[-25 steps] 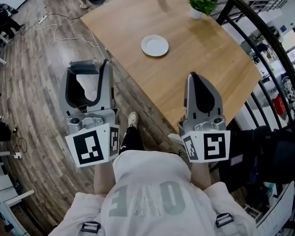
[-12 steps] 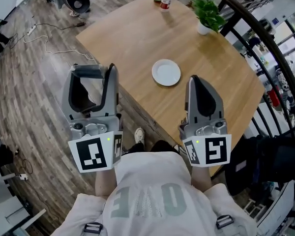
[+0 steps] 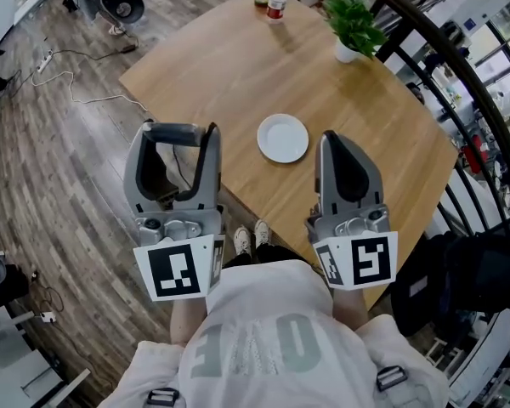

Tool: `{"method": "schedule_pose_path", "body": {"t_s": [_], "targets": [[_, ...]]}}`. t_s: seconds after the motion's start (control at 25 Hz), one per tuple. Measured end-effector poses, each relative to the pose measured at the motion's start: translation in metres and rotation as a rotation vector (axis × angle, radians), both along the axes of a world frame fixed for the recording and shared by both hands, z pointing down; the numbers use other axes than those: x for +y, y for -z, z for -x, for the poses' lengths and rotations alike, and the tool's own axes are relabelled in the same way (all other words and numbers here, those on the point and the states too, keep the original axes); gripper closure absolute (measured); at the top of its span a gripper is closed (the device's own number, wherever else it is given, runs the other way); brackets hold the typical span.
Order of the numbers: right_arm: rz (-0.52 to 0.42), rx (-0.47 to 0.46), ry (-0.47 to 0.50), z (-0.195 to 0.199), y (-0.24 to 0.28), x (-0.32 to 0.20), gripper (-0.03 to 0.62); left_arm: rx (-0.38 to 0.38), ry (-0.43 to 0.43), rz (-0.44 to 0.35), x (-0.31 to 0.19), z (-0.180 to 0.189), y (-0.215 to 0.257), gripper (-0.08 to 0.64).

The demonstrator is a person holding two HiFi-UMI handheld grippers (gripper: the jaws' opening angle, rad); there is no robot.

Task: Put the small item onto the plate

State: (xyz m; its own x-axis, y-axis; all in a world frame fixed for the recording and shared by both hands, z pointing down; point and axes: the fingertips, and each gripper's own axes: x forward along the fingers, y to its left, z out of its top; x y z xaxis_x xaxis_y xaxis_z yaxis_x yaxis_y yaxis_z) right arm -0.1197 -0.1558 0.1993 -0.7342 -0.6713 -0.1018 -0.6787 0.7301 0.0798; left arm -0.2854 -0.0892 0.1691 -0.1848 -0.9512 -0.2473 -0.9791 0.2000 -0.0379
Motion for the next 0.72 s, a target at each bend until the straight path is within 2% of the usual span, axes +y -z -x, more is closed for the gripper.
{"method": "schedule_pose_path", "body": {"t_s": [0.28,0.56,0.72], "targets": [[0.013,-0.021,-0.025,-0.004,-0.002,-0.015,0.574,-0.043,-0.078,0.119,-0.039,-0.017,-0.012,0.245],[0.031,-0.06,-0.104,-0.037,-0.008,-0.034,0.574,-0.091,-0.224,0.298,-0.097,-0.067,-0.048,0.245],[0.063,-0.078,-0.136,-0.055,-0.019,-0.045,0.574,-0.103,-0.271,0.389,-0.127,-0.088,-0.078,0.245]]}}
